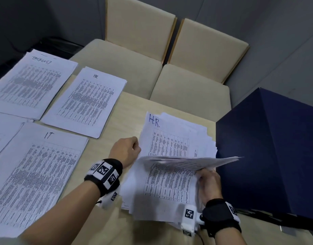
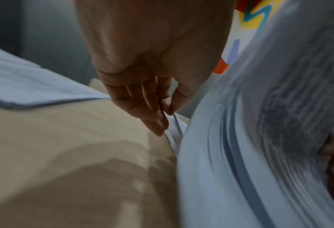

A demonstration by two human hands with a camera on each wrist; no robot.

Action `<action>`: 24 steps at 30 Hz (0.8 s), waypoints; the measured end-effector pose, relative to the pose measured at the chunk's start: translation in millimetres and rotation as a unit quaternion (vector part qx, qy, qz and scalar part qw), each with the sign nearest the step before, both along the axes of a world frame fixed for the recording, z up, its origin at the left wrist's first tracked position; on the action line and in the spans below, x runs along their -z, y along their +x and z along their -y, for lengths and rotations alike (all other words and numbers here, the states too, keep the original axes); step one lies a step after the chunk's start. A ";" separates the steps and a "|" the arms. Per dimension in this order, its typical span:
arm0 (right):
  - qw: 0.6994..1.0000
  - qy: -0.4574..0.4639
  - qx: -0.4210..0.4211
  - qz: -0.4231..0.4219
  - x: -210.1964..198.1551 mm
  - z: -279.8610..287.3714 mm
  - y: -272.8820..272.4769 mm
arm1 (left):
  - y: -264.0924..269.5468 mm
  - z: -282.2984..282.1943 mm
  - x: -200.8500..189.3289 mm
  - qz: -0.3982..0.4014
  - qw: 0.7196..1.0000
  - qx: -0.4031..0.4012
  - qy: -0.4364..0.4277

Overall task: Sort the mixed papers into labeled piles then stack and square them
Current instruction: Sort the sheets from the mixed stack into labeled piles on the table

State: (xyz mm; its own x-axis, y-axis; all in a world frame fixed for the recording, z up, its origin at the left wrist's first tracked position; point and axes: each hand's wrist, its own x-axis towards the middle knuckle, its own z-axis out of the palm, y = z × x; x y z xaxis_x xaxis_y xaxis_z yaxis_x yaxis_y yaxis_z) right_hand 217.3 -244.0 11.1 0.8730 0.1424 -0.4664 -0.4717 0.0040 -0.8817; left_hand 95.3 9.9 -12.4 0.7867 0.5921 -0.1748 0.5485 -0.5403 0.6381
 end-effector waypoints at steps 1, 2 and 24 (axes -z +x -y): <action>1.000 0.007 0.003 -0.007 1.9 -0.8 -0.4 | 0.0 0.8 -2.2 0.003 1.000 -0.015 -0.027; 1.000 0.014 0.012 -0.010 2.5 -2.9 -1.8 | 0.7 1.4 -4.8 0.004 0.998 -0.030 -0.052; 0.997 0.046 -0.058 0.022 -3.4 -6.7 3.4 | -19.5 -8.5 -10.6 0.173 0.971 0.095 -0.134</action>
